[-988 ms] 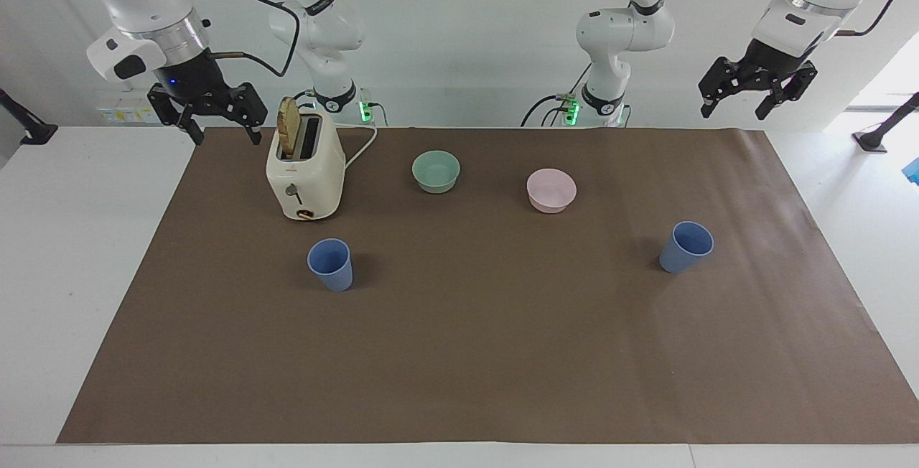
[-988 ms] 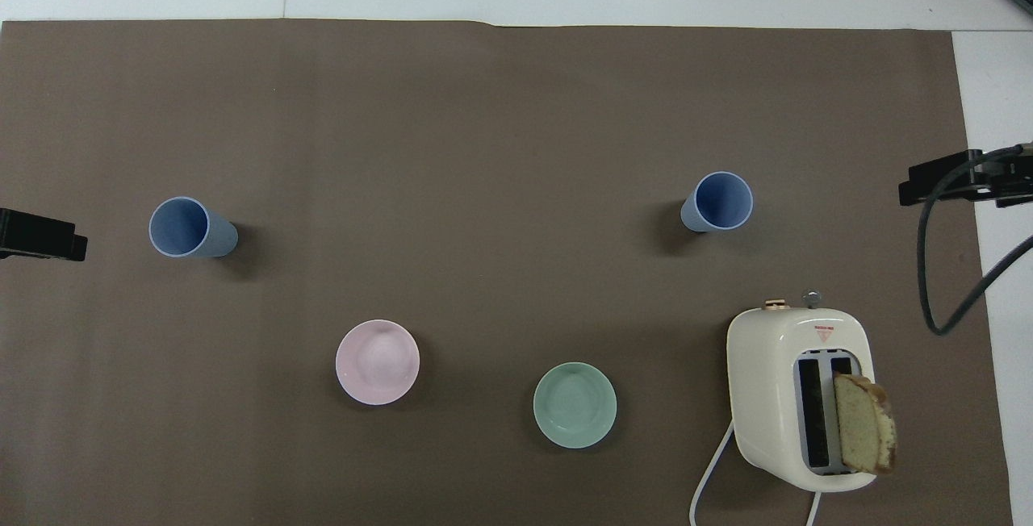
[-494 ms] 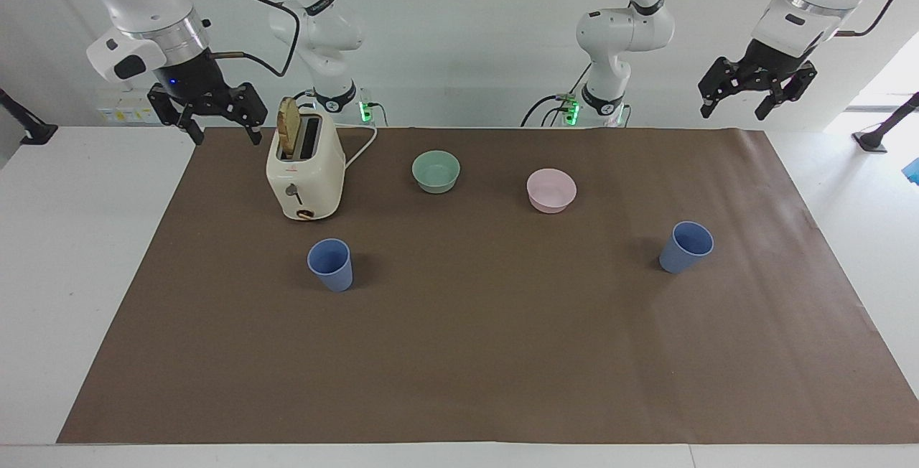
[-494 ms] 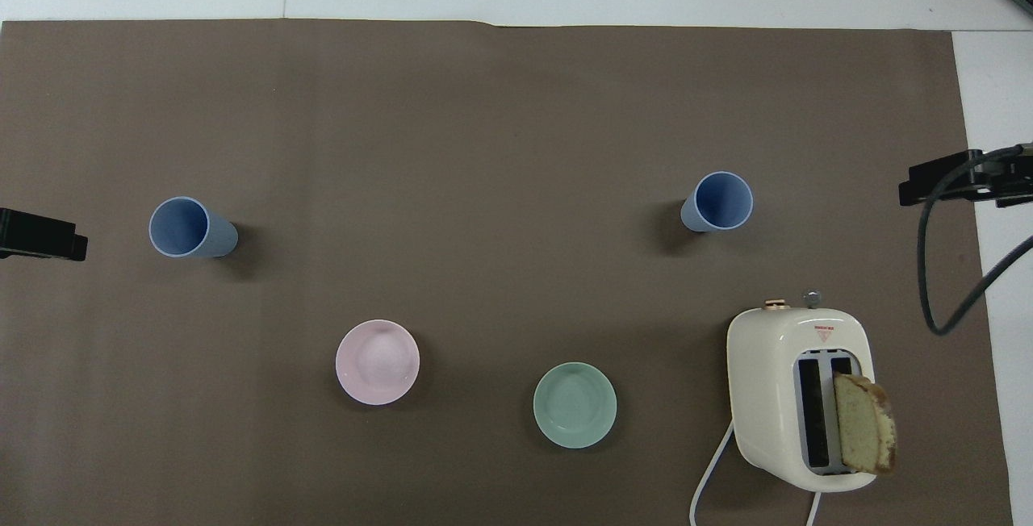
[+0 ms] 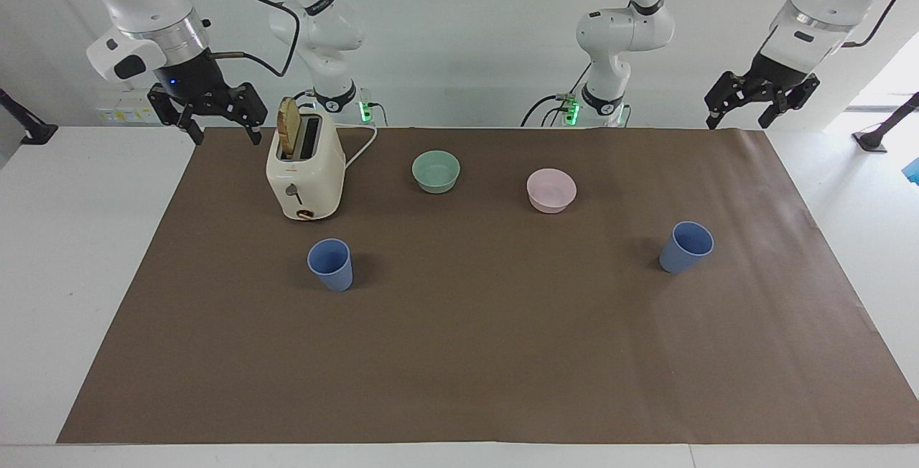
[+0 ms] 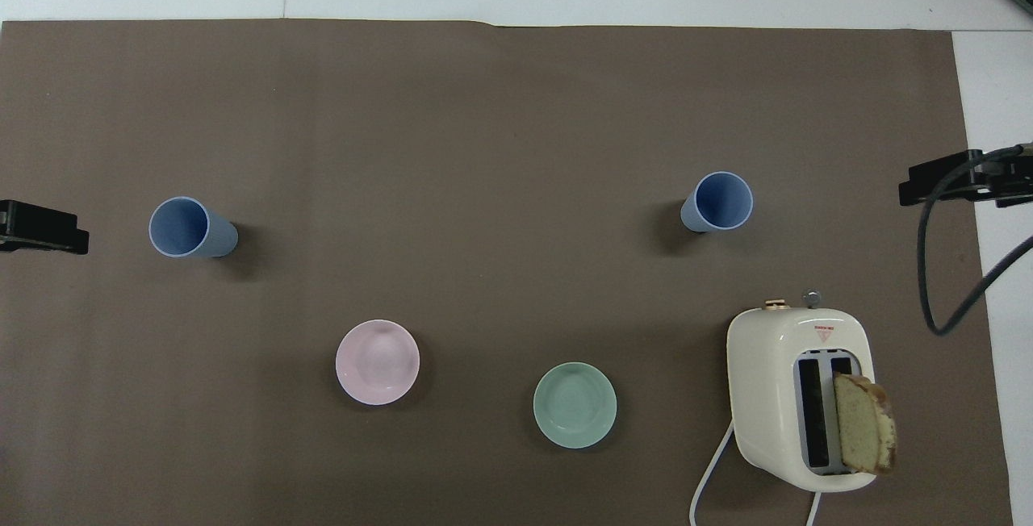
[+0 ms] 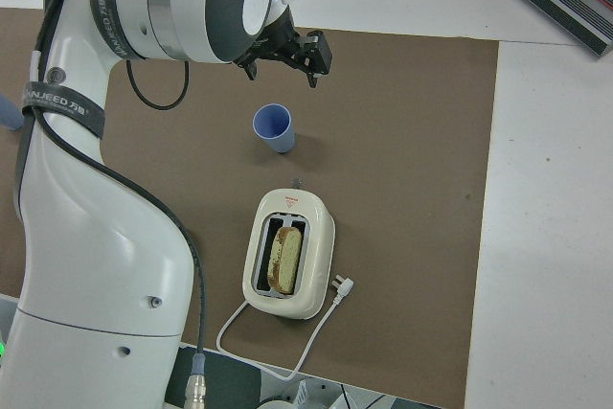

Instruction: Stack blue cups with both arms

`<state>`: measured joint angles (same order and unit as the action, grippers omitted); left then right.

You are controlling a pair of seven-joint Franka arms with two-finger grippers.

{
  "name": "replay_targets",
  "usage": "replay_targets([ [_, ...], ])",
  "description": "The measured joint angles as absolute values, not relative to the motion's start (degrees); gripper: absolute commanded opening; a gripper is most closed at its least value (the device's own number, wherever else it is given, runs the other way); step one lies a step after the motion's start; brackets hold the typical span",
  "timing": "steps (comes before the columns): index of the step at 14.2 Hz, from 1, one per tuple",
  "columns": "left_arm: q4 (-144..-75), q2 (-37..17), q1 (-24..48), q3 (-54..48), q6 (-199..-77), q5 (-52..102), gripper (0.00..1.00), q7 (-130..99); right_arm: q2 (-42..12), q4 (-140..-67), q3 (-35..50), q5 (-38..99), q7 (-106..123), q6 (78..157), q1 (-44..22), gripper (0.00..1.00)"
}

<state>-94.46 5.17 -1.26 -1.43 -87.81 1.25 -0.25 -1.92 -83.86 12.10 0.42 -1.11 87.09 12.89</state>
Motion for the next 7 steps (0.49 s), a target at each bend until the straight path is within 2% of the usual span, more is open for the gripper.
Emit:
replay_targets([
  [4, -105.5, 4.1, -3.6, -1.3, -100.4, 1.3, 1.00, -1.1, -1.9, -83.9, 12.1, 0.4, -1.1, 87.1, 12.9, 1.00],
  [7, -108.7, 1.3, -5.9, -1.2, -106.5, 1.3, 1.00, -1.8, -1.9, -83.9, 12.1, 0.4, -1.1, 87.1, 12.9, 1.00],
])
